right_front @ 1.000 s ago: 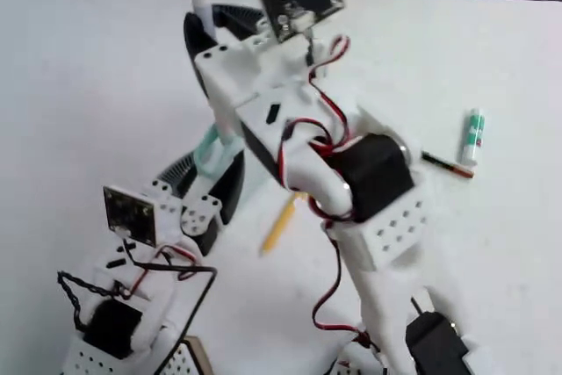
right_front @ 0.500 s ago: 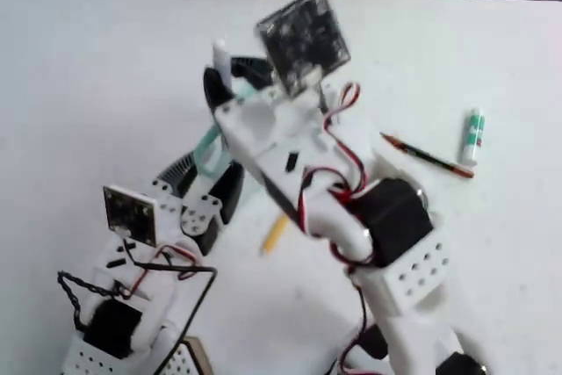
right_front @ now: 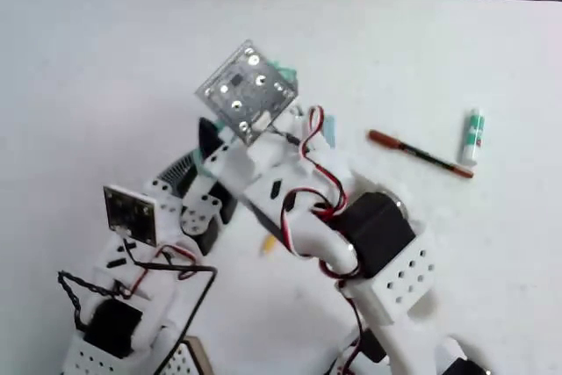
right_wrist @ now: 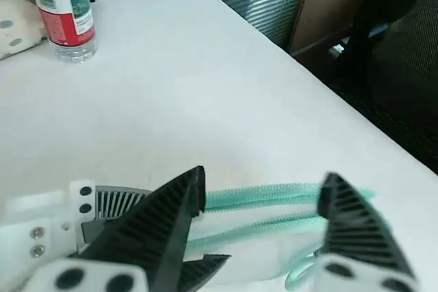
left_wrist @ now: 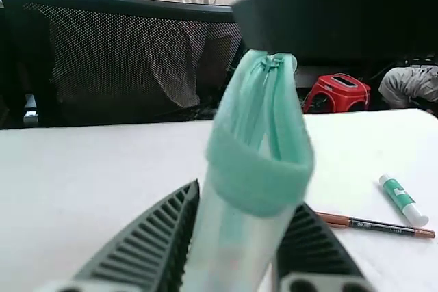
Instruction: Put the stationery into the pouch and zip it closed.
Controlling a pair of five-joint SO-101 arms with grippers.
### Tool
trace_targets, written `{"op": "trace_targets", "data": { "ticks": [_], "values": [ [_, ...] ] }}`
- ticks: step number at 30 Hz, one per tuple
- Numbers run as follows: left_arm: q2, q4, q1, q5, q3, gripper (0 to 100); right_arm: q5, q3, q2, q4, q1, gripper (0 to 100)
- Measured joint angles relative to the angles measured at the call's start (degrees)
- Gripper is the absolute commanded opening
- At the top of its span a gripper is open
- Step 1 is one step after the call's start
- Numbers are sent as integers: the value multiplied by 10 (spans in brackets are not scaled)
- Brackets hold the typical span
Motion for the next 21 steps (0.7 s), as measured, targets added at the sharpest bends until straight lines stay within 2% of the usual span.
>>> {"op": "trace_targets", "data": {
  "ticks": [4,8,11,15,18,21],
  "values": [
    [0,0,0,0,0,95,-5,0,0,5,34,295],
    [0,-3,0,0,6,76,-7,4,-20,11,111,253],
    [0,-3,0,-16,9,76,-7,8,-39,13,220,220],
    [0,-3,0,-33,10,76,-9,84,-39,-14,396,207],
    [0,-11,0,-34,15,52,-9,192,-16,-86,505,207],
    [0,-47,-3,-40,35,23,-9,316,19,-185,577,207]
  ]
}}
